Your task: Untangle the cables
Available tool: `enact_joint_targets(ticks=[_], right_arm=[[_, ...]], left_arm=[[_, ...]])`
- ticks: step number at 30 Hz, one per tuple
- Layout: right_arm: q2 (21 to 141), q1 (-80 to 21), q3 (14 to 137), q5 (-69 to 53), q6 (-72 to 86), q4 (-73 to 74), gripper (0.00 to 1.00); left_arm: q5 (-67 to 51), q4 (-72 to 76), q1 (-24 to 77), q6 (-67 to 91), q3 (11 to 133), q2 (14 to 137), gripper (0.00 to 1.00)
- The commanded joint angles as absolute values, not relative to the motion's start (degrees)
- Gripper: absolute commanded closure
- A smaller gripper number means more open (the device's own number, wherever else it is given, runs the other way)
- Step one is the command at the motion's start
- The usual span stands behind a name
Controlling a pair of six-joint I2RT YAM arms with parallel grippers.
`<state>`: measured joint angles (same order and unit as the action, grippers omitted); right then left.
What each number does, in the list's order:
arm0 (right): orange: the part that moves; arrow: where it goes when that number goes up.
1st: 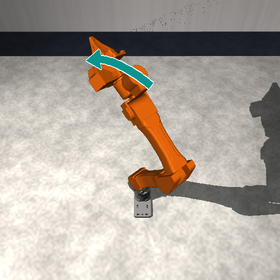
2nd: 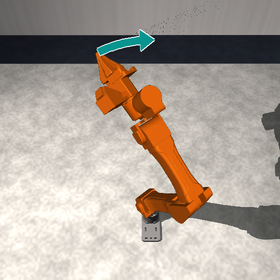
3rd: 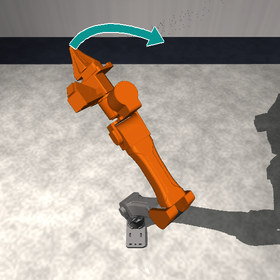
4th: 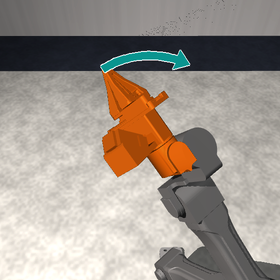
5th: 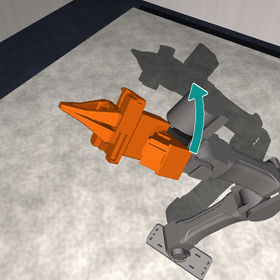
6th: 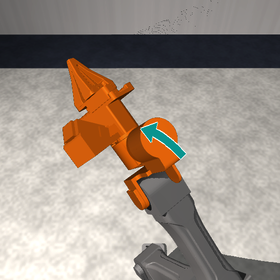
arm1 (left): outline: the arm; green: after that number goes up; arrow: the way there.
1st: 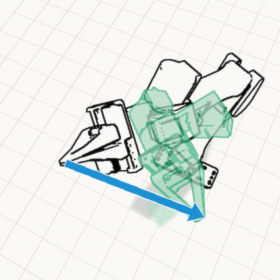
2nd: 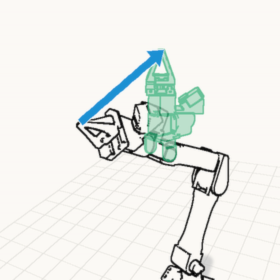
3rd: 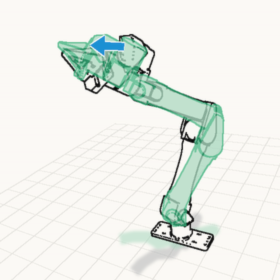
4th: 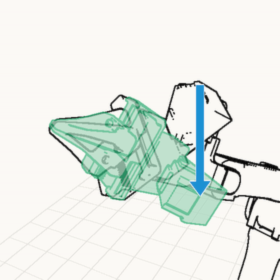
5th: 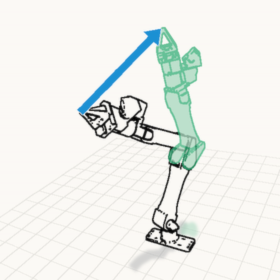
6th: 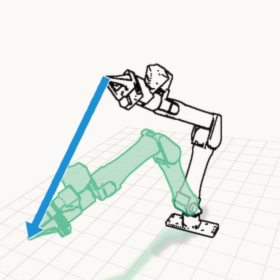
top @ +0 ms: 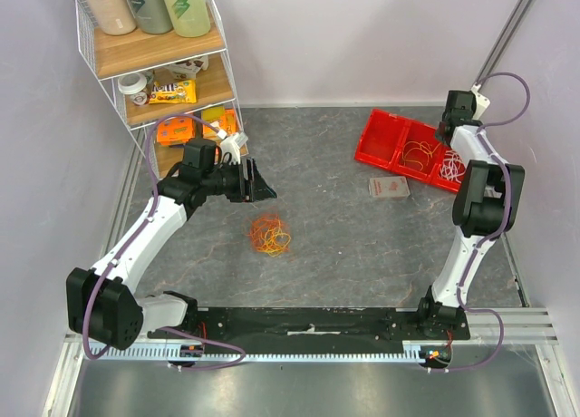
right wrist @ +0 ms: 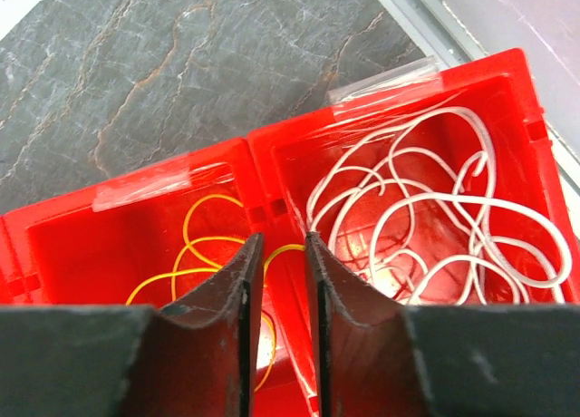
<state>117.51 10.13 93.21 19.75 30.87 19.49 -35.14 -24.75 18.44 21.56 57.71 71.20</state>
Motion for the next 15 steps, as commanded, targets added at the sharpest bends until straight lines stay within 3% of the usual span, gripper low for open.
enact_joint_targets(ticks=[1, 7, 15], right_arm=[[118.39, 10.11, 96.06, 19.25, 31.55, 19.42, 0.72], [117.86, 8.97, 96.68, 20.91, 30.15, 19.42, 0.92], [117.16, 5.54, 98.79, 27.15, 26.9, 21.09, 1.0]], left_arm=[[-37.18, -22.76, 18.11, 22.94, 57.74, 71.02, 0.34], [-37.26, -22.76, 18.02, 22.94, 57.74, 70.93, 0.35], [-37.18, -22.76, 18.1, 23.03, 57.74, 70.75, 0.35]])
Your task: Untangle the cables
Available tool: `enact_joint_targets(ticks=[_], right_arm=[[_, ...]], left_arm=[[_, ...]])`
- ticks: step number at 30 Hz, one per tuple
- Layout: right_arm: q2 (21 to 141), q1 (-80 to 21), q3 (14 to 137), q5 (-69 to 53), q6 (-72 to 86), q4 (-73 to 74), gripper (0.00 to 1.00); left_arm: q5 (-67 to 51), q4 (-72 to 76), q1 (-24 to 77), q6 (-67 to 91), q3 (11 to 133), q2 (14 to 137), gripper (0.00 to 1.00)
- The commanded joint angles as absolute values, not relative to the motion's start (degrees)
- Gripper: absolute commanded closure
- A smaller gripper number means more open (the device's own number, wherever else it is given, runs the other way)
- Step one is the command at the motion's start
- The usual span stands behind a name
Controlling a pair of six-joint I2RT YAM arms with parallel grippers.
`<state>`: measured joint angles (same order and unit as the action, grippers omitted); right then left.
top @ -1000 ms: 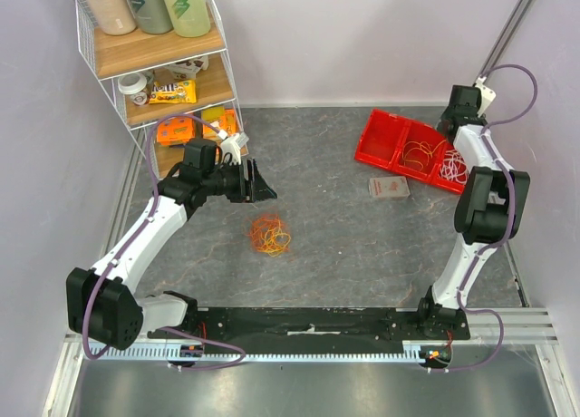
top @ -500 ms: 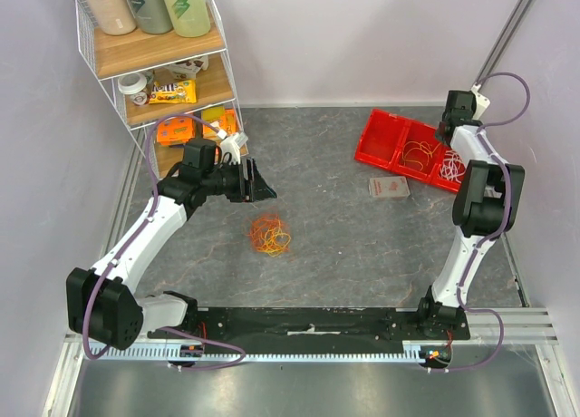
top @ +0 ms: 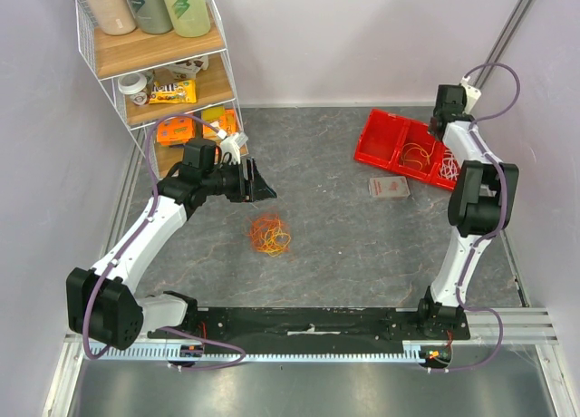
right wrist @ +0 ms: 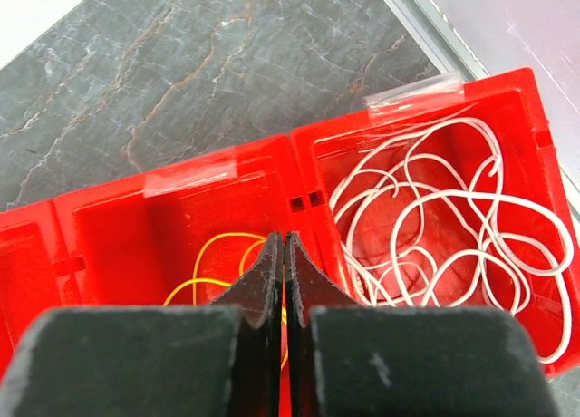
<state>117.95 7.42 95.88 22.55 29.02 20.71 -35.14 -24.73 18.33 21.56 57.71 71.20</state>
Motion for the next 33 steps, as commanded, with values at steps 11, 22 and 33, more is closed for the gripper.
enact_joint_targets(ticks=[11, 22, 33], right_arm=[[117.95, 3.08, 91.05, 20.92, 29.18, 17.93, 0.84], [94.77, -8.31, 77.73, 19.17, 29.7, 16.09, 0.33], [86.23, -46.46, 47.48, 5.26, 38.49, -7.28, 0.41]], left_arm=[[-36.65, -22.68, 17.84, 22.85, 57.57, 70.75, 0.35], [-35.08, -22.94, 17.75, 22.15, 57.31, 72.25, 0.28], [-27.87, -24.69, 16.96, 21.01, 57.3, 76.2, 0.33]])
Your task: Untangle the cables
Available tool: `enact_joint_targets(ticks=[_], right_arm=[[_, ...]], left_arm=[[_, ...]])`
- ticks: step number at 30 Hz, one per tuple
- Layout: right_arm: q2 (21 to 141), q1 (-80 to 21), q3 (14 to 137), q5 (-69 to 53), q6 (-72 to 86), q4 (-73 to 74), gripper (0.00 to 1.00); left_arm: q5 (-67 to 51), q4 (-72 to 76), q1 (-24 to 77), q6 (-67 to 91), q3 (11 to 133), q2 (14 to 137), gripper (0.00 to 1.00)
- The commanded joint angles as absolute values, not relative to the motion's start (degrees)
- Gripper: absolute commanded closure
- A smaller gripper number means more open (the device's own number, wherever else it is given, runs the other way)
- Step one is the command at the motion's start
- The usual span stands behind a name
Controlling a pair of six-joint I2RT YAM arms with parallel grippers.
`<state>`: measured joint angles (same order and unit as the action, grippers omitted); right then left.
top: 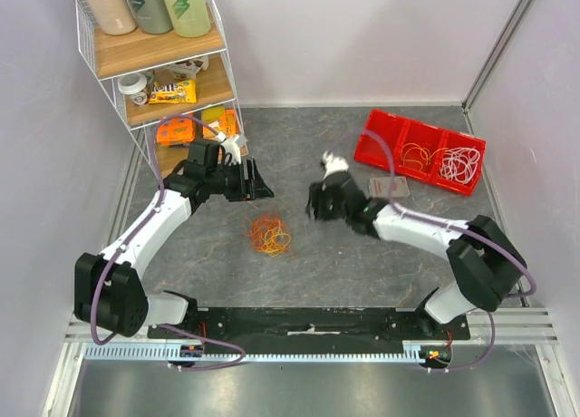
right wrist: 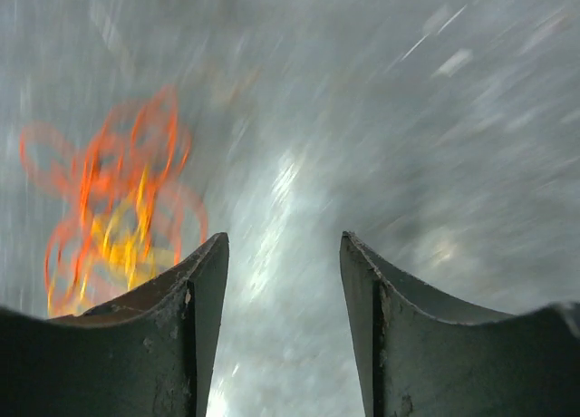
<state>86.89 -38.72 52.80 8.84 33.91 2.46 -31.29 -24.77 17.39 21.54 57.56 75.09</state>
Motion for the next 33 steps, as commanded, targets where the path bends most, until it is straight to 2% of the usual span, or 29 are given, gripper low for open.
enact_joint_targets(ticks=[1, 9, 17, 21, 25, 29, 33], right_arm=[[85.87, -48.5, 46.24, 5.45, 39.19, -9.47, 0.42], [86.39, -51.85, 36.92, 0.88, 46.76, -25.48, 0.55], [91.57, -51.86, 41.04, 2.63, 42.9, -24.0, 0.62], [94.47, -51.86, 44.55, 6.32, 39.91, -20.31, 0.64], [97.99, -51.94, 47.02, 5.89, 38.85, -20.83, 0.65], [100.81, -52.21, 48.95, 5.45, 39.64, -20.22, 0.79], [100.29, -53.87, 50.18, 7.81, 38.15, -17.24, 0.87]], left_arm=[[-26.82, -24.96, 16.96, 20.92, 57.3, 76.98, 0.33], [-30.66, -24.7, 16.87, 23.63, 52.84, 79.72, 0.28], [-35.94, -15.3, 17.05, 34.27, 37.02, 69.09, 0.32], [-36.56, -12.92, 17.49, 36.12, 34.19, 70.48, 0.34], [-36.65, -10.38, 17.4, 37.79, 33.75, 73.65, 0.32], [-34.46, -8.35, 17.49, 39.98, 32.96, 76.72, 0.3], [-31.74, -8.44, 17.49, 40.95, 32.96, 82.08, 0.4]])
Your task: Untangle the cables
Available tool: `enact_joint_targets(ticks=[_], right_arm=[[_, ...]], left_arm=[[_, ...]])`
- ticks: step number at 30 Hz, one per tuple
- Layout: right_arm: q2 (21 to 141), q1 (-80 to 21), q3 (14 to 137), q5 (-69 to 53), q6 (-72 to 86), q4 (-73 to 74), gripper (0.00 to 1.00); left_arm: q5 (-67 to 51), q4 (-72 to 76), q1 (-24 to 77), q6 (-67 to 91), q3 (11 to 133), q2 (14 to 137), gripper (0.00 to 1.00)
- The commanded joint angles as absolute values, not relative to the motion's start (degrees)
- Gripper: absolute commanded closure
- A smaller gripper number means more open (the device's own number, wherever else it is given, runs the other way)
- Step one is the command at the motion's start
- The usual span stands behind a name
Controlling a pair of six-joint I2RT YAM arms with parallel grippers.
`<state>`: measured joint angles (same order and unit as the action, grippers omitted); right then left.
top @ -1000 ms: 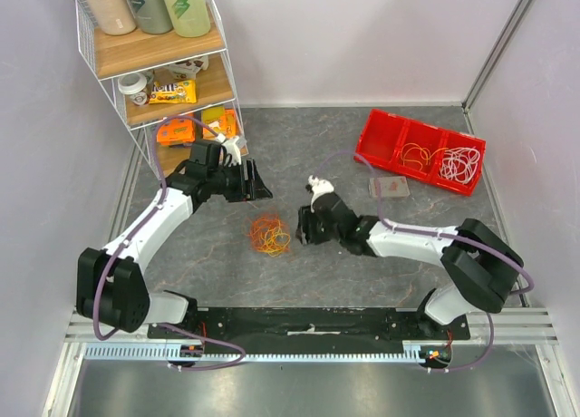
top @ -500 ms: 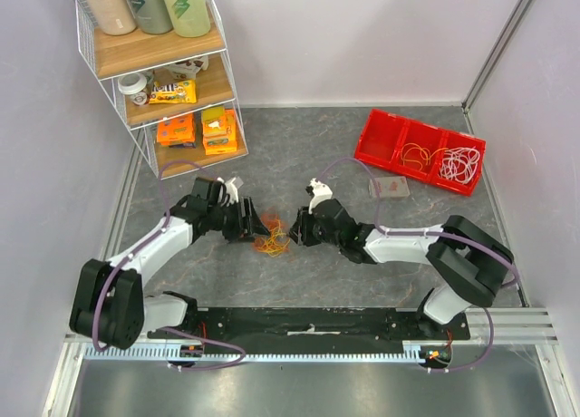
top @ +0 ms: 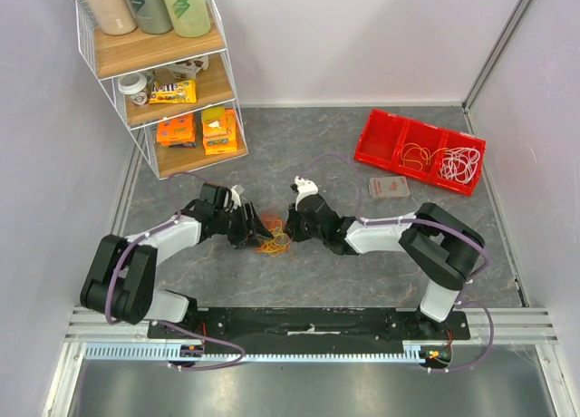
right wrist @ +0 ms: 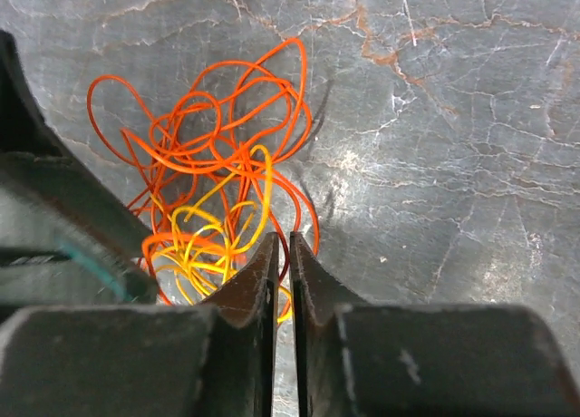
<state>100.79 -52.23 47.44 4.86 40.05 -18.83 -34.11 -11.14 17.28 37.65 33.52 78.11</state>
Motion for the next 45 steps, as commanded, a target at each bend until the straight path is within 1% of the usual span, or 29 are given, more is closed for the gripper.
enact_joint_targets(ticks=[1, 2, 3, 5, 7, 11, 18, 24, 29, 33, 36, 40, 45], right_arm=[[99.76, -54.31, 50.62, 8.69, 37.71, -15.83, 0.9], [98.62, -54.75, 50.89, 9.92, 37.27, -13.99, 0.93], [96.7, -55.36, 51.15, 11.32, 37.0, -12.32, 0.97], [90.56, -56.33, 51.41, 14.22, 36.13, -8.02, 1.0], [83.36, -56.95, 51.59, 16.95, 35.16, -3.89, 1.0], [67.1, -57.48, 52.82, 22.75, 32.88, 5.25, 1.0], [46.0, -57.39, 60.81, 36.89, 27.43, 19.93, 1.0], [32.19, -57.39, 65.82, 47.18, 25.31, 26.8, 1.0], [23.13, -57.39, 67.06, 48.17, 25.31, 27.51, 1.0], [19.08, -57.39, 67.94, 46.67, 23.03, 25.75, 1.0], [17.67, -57.39, 69.34, 44.22, 20.22, 24.44, 1.0], [16.96, -57.39, 71.71, 39.39, 15.48, 21.54, 1.0], [17.57, -57.39, 74.79, 35.69, 12.57, 19.07, 1.0]], left_arm=[[-30.95, -8.44, 17.49, 41.13, 32.87, 83.22, 0.44], [-30.07, -8.52, 17.49, 41.57, 32.78, 84.19, 0.48], [-29.62, -8.53, 17.4, 41.92, 32.7, 85.24, 0.55], [-29.71, -8.0, 17.4, 42.54, 32.17, 86.39, 0.61], [-29.27, -7.12, 17.32, 43.15, 31.29, 86.57, 0.63], [-28.21, -6.94, 17.05, 42.54, 30.59, 86.13, 0.71], [-28.65, -6.77, 14.51, 41.22, 28.57, 85.7, 0.85], [-29.27, -7.29, 12.04, 41.13, 27.6, 82.36, 0.87], [-29.71, -9.31, 11.25, 40.69, 28.83, 80.95, 0.9], [-29.36, -10.37, 10.99, 40.69, 29.44, 79.28, 0.92], [-28.57, -11.68, 10.2, 40.08, 29.71, 77.53, 0.96], [-26.64, -15.46, 8.44, 39.2, 30.5, 74.27, 0.98], [-21.64, -23.01, 2.65, 38.32, 31.81, 63.13, 0.98]])
